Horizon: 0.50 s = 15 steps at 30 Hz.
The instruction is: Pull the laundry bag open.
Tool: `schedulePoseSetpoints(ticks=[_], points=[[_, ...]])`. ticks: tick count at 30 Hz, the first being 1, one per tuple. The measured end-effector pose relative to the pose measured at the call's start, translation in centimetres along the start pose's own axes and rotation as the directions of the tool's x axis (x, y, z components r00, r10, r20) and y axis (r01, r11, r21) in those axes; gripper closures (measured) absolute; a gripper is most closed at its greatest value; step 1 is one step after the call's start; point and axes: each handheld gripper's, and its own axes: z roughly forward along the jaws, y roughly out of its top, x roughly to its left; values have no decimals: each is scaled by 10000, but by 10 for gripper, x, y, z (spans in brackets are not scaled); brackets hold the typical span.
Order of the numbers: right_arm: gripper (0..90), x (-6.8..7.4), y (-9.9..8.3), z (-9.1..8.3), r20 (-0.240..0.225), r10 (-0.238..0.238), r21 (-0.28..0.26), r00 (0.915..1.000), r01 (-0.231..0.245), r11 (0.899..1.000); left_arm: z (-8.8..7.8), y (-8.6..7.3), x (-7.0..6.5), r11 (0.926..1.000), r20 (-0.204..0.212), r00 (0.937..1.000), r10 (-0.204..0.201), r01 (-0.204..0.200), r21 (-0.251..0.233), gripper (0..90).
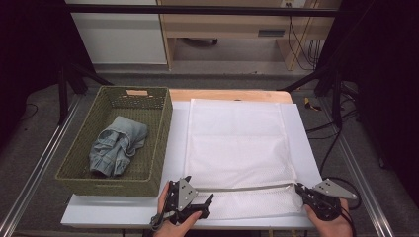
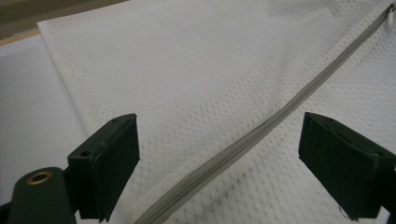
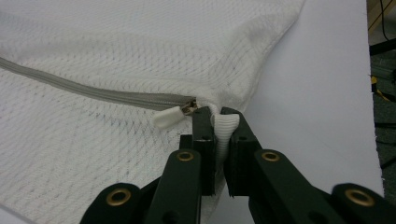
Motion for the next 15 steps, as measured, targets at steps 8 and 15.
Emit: schedulePoseSetpoints(ticks=[8, 15], points=[[849, 2, 1, -1, -60, -127, -105, 9999, 127, 9999, 8, 9, -4, 9988, 128, 9987, 485, -484, -94, 171], [849, 2, 1, 0, -151, -209, -188, 9997, 206, 9996, 13, 17, -5, 9981, 305, 9977, 598, -593, -173, 201]])
